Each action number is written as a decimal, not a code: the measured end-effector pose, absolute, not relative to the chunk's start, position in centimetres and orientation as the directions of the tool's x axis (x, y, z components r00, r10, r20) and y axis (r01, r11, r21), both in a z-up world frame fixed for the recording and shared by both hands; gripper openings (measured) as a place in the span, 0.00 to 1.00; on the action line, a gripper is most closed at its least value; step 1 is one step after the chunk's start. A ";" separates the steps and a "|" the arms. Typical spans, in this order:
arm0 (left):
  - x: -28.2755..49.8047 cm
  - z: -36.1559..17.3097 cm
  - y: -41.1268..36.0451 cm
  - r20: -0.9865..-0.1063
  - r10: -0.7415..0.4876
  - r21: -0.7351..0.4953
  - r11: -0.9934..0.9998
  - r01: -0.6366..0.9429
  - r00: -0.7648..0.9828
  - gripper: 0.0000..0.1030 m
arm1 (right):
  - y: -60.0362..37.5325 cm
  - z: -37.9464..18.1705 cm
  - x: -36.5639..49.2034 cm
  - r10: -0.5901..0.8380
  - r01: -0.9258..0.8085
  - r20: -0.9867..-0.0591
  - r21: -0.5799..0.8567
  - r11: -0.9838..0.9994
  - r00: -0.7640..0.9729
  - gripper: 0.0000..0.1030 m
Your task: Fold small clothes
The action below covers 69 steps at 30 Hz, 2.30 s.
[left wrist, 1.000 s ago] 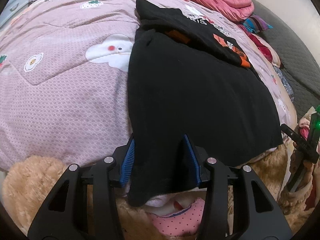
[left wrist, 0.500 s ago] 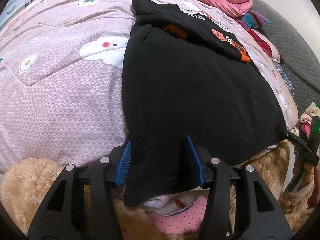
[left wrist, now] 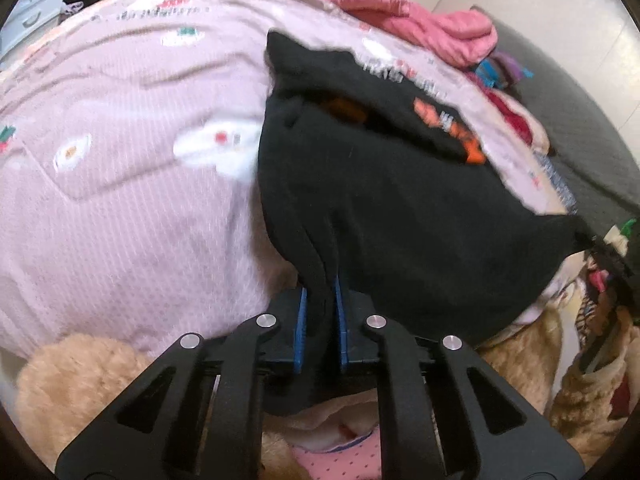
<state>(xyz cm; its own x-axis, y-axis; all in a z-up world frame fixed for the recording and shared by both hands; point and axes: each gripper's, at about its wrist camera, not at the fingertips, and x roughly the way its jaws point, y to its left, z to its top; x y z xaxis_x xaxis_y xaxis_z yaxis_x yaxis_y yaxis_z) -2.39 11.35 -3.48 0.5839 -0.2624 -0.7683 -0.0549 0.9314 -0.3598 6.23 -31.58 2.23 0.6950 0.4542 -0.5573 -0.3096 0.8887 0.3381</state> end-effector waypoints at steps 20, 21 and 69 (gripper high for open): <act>0.3 2.2 12.0 -0.632 -0.262 -0.407 0.913 -0.025 0.729 0.05 | -32.5 4.9 7.1 0.384 -0.242 -0.456 0.339 0.909 0.803 0.08; 0.4 2.3 12.0 -0.630 -0.259 -0.405 0.914 -0.025 0.732 0.05 | -32.3 5.0 7.4 0.379 -0.241 -0.453 0.334 0.911 0.807 0.08; 15.4 3.1 16.3 -0.636 -0.161 -0.406 0.902 -0.150 0.755 0.05 | -27.1 7.4 23.9 0.288 -0.138 -0.470 0.327 0.935 0.835 0.08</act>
